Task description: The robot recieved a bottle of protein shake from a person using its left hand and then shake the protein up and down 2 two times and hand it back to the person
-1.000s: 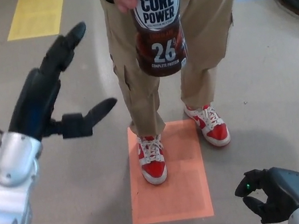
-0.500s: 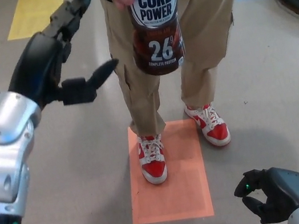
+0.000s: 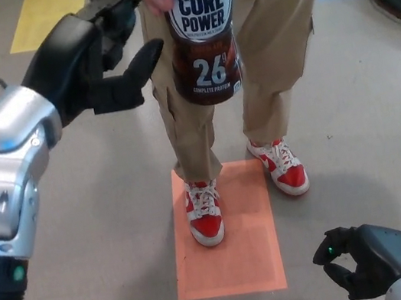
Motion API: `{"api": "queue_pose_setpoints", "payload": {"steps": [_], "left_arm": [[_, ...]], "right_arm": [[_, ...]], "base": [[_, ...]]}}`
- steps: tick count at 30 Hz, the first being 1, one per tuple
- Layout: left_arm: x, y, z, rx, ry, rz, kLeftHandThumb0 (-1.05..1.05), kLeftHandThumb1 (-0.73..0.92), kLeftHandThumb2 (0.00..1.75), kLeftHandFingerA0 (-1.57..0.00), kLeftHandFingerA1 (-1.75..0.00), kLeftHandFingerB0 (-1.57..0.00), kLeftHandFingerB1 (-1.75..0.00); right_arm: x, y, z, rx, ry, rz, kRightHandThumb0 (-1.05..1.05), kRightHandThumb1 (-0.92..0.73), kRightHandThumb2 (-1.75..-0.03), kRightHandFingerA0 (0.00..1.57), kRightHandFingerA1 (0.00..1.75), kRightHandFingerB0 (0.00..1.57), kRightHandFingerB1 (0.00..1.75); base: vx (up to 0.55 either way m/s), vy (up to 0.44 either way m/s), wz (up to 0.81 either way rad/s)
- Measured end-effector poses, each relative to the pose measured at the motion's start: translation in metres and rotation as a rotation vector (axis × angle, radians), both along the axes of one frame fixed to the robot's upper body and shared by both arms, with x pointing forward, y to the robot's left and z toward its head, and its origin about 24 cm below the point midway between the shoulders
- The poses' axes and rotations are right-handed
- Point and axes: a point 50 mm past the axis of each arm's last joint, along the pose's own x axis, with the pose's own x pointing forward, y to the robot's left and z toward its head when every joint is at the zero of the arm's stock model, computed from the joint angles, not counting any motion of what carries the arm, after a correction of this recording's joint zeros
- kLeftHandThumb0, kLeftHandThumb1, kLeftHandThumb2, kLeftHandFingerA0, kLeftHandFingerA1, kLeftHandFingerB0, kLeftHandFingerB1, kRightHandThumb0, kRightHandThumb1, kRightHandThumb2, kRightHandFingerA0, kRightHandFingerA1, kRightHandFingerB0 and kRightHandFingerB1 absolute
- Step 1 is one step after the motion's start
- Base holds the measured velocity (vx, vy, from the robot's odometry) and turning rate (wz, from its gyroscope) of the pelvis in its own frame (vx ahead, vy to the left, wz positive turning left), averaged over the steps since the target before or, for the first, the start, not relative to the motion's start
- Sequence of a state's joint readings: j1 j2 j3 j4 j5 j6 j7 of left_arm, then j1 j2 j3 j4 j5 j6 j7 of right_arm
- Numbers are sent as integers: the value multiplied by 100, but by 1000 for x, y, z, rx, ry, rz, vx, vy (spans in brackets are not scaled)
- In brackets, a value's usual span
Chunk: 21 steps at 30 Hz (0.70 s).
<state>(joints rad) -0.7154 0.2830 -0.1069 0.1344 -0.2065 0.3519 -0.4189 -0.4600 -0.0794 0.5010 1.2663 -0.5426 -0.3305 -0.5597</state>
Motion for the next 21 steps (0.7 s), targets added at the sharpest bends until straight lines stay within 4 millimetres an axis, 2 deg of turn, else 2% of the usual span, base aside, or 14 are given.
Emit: {"api": "queue_pose_setpoints", "payload": {"steps": [7, 14, 19, 20, 21], "left_arm": [[-1, -10, 8, -2, 69, -71, -97, 61, 100, 0, -5, 0, 0], [-4, -21, 8, 27, 159, -151, -102, 63, 100, 0, 0, 0, 0], [-7, -27, 5, 71, 238, -207, -95, 57, 97, 0, -6, 0, 0], [-8, -28, 4, 78, 250, -215, -92, 65, 61, 0, 0, 0, 0], [-8, -29, 4, 86, 264, -225, -92, 65, 61, 0, 0, 0, 0]], "right_arm": [[0, 0, 0, -2, -5, 4, -42, -65, -91, 98, 89, 84, 70], [-1, 0, 0, -5, -10, 4, -42, -67, -87, 97, 87, 84, 65], [-2, 0, -1, -14, -11, 7, -43, -68, -89, 95, 91, 83, 66], [-2, 0, -1, -16, -11, 7, -42, -67, -88, 95, 89, 84, 65], [-2, -1, -1, -18, -11, 8, -42, -67, -88, 95, 89, 84, 65]], "base": [[0, 0, 0], [0, 0, 0], [0, 0, 0], [0, 0, 0], [0, 0, 0]]}}
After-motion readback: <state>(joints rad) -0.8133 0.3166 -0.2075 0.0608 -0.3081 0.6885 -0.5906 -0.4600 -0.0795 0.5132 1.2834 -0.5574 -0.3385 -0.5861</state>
